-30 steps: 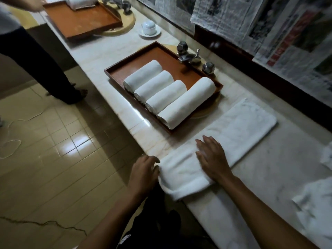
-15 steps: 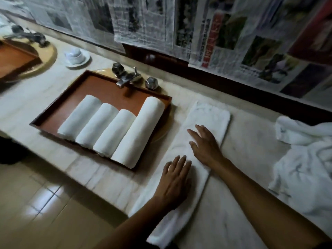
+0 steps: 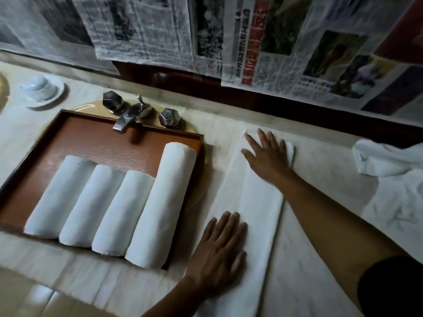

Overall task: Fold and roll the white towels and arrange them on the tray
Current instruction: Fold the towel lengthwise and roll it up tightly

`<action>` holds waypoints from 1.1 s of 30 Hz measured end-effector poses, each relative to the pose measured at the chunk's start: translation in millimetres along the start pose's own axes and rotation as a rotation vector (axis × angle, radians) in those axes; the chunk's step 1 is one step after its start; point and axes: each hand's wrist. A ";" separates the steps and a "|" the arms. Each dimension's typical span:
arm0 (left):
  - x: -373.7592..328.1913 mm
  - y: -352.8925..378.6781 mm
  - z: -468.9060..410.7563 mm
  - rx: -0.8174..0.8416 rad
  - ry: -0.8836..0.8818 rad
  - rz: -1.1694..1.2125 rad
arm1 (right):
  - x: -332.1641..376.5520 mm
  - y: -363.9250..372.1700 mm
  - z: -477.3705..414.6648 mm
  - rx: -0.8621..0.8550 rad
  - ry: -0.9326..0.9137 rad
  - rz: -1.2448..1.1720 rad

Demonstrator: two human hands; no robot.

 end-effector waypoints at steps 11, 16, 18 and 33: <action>1.7 -0.6 -4.5 -0.002 0.036 -0.031 | 28.5 48.0 127.0 -0.174 -0.174 -0.092; -10.2 2.3 -1.7 -0.004 0.069 -0.074 | 6.9 37.3 77.3 -0.159 -0.165 0.031; -21.6 5.4 6.2 0.018 0.095 -0.103 | -9.2 26.3 49.4 -0.196 -0.152 0.052; -16.4 10.8 19.6 -0.016 0.120 -0.077 | 12.9 30.9 89.7 -0.054 -0.252 0.063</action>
Point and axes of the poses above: each hand's wrist, its own z-axis away from the middle knuckle, its own y-axis out of the palm, x = y × z, and after that the axes turned 5 degrees about x, right-handed
